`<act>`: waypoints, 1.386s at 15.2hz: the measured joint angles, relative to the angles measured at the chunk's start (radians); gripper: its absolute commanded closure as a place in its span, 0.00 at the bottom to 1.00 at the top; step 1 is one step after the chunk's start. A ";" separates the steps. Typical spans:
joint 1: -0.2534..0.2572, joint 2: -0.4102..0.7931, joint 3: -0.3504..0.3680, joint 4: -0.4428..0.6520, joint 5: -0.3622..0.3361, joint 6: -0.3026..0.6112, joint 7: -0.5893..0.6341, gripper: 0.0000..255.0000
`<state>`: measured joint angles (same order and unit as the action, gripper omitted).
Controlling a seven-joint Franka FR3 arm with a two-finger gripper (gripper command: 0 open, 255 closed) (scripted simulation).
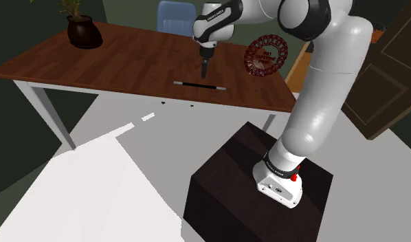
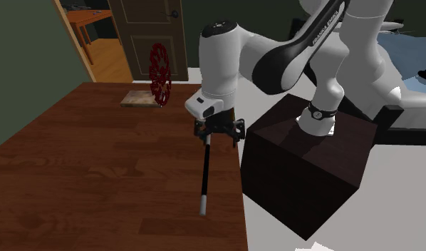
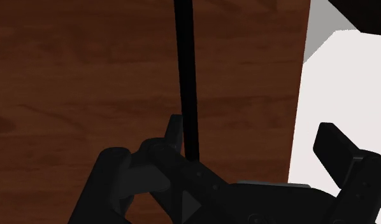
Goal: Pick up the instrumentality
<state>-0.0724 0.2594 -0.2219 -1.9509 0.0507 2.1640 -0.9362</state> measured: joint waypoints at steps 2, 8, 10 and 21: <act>-0.018 0.089 0.004 0.068 0.013 0.008 -0.047 0.00; -0.044 0.241 0.019 0.181 0.028 0.028 -0.111 0.00; -0.046 0.259 0.022 0.180 0.031 0.046 -0.114 0.00; -0.048 0.292 0.027 0.174 0.038 0.085 -0.116 1.00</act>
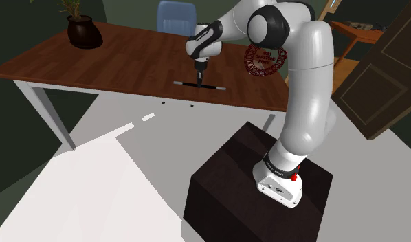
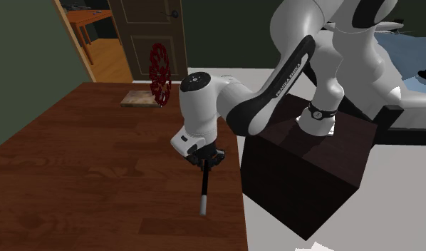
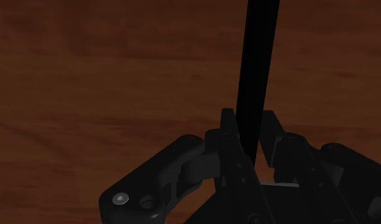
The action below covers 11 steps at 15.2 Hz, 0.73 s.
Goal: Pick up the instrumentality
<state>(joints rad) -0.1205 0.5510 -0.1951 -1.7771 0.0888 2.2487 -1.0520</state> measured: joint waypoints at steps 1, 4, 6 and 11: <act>0.000 0.000 0.000 0.000 0.000 0.000 0.000 1.00; -0.001 -0.006 -0.001 0.001 -0.001 -0.008 -0.001 1.00; 0.000 -0.019 -0.003 0.004 -0.004 -0.022 -0.001 1.00; 0.006 -0.058 -0.008 0.015 -0.013 -0.072 0.006 1.00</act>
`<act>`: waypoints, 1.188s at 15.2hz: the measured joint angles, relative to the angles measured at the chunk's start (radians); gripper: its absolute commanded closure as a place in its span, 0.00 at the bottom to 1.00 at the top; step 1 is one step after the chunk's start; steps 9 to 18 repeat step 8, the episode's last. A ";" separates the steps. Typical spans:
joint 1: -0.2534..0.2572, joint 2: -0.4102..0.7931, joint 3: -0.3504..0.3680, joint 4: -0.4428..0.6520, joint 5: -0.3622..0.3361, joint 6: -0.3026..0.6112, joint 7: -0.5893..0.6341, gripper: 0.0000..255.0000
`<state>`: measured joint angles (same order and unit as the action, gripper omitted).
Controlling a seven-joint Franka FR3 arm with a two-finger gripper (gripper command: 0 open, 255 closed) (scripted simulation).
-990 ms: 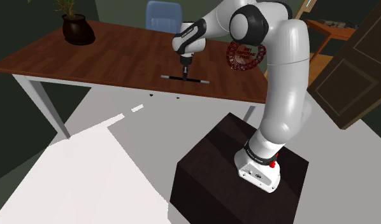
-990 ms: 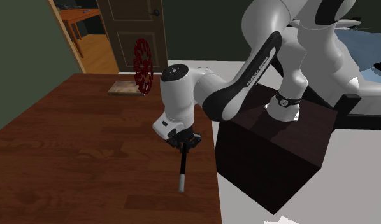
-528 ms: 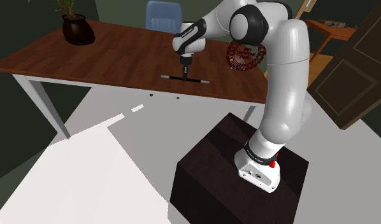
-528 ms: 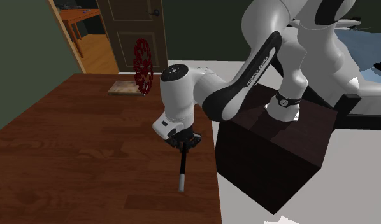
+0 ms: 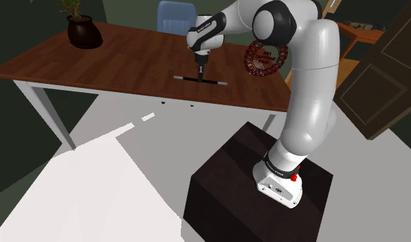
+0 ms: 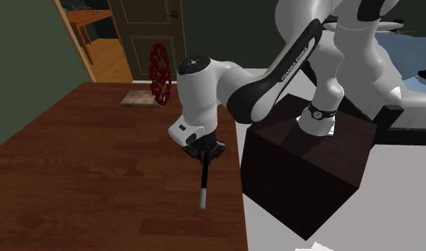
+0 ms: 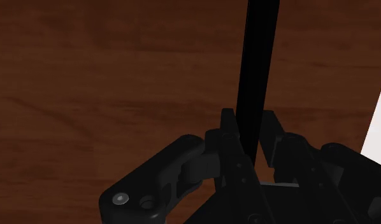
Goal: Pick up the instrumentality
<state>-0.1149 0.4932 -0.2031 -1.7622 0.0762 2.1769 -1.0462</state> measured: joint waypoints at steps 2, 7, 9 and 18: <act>0.001 -0.013 -0.002 0.008 -0.003 -0.021 0.001 1.00; 0.003 -0.046 -0.006 0.029 -0.011 -0.075 0.003 1.00; 0.003 -0.051 -0.007 0.030 -0.012 -0.081 0.004 1.00; 0.003 -0.051 -0.007 0.030 -0.012 -0.081 0.004 1.00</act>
